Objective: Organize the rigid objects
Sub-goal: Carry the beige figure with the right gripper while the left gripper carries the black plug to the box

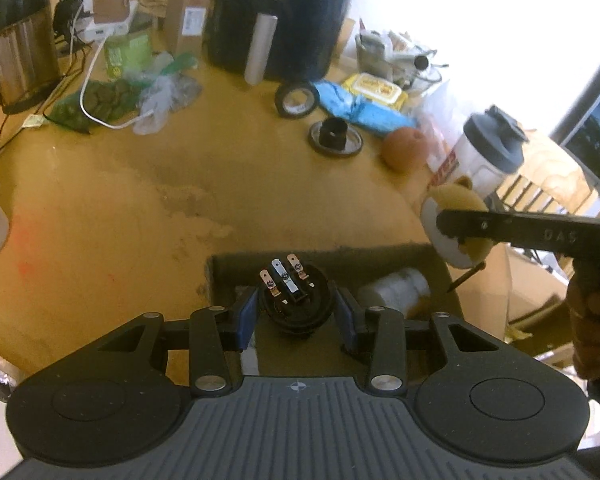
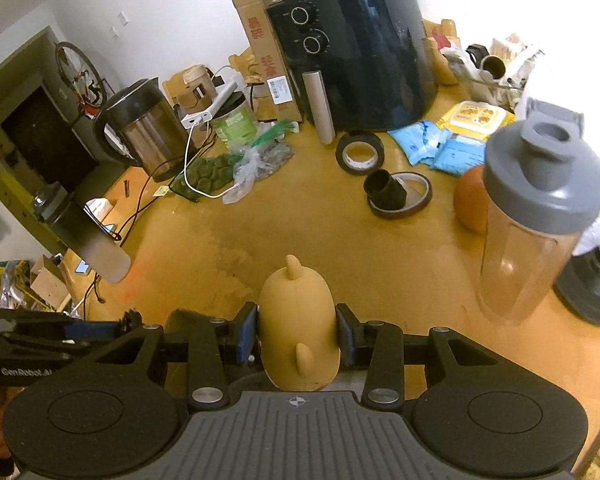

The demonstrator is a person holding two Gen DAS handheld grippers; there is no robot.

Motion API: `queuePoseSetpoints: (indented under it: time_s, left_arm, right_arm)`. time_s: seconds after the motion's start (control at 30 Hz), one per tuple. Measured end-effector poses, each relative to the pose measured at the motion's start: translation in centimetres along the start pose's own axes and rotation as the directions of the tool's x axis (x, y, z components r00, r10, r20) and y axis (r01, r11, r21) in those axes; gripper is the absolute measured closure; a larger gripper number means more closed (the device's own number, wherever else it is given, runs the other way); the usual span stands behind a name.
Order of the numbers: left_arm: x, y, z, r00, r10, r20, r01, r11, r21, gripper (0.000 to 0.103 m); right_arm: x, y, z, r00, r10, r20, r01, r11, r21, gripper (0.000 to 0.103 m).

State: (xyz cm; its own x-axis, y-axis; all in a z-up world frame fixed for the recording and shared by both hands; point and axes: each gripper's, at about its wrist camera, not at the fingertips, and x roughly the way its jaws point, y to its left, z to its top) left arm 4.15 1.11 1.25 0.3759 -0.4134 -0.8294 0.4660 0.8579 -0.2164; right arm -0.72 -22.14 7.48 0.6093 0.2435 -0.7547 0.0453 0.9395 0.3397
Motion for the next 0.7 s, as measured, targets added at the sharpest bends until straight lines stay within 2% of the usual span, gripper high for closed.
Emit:
queuePoseSetpoints:
  time_s: [0.27,0.33,0.4,0.7]
  left_arm:
    - [0.8,-1.1,-1.1,0.999,0.027,-0.043,-0.026,0.999,0.021,0.062]
    - [0.8,-1.3,-1.4,0.998,0.027,-0.051,-0.025,0.999,0.03,0.059]
    - [0.7,-1.4,-1.5,0.998,0.036,-0.055,-0.034,0.999,0.033,0.046]
    - [-0.1,-0.6,-2.5,0.997,0.047,-0.056,-0.049,0.998,-0.03,0.043]
  right_arm:
    - [-1.8,-0.5,-1.2,1.0,-0.004,0.013,0.004,1.0,0.026,0.059]
    - [-2.2,-0.7,-1.4,1.0,-0.007,0.017,0.007,0.999,0.034,0.059]
    - [-2.5,-0.9,-1.6,1.0,-0.011,0.016,0.01,0.999,0.041,0.059]
    - [-2.6,-0.9,-2.6,1.0,0.001,-0.006,0.0,0.999,0.045,0.059]
